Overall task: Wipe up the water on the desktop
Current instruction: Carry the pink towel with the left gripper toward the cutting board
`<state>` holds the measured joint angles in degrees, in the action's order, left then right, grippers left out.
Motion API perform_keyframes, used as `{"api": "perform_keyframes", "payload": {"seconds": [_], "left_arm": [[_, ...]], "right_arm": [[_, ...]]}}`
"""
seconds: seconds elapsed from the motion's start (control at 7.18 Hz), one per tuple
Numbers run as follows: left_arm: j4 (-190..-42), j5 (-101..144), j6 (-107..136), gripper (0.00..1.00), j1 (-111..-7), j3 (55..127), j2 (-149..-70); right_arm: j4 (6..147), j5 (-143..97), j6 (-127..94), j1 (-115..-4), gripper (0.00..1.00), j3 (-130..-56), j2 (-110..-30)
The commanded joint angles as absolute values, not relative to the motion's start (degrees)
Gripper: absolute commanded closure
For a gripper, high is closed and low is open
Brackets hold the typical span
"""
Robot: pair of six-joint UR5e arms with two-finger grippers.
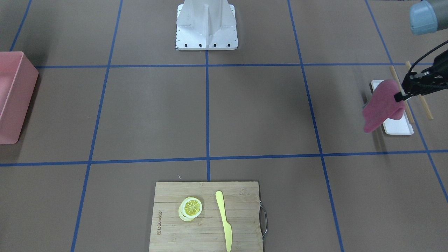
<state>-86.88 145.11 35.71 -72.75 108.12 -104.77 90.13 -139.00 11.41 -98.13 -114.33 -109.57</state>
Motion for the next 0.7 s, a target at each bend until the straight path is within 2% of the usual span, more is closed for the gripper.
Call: {"api": "perform_keyframes", "payload": {"seconds": [0.0, 0.56], "left_arm": [[-86.84, 144.23, 55.63, 1.0, -63.85, 110.13, -116.83], [-87.19, 131.59, 80.46, 1.0, -47.84, 108.81, -132.77]], "right_arm": [[86.24, -140.26, 10.38, -95.98, 0.0, -114.87, -109.51], [76.74, -146.43, 7.06, -91.78, 0.0, -115.92, -108.46]]}}
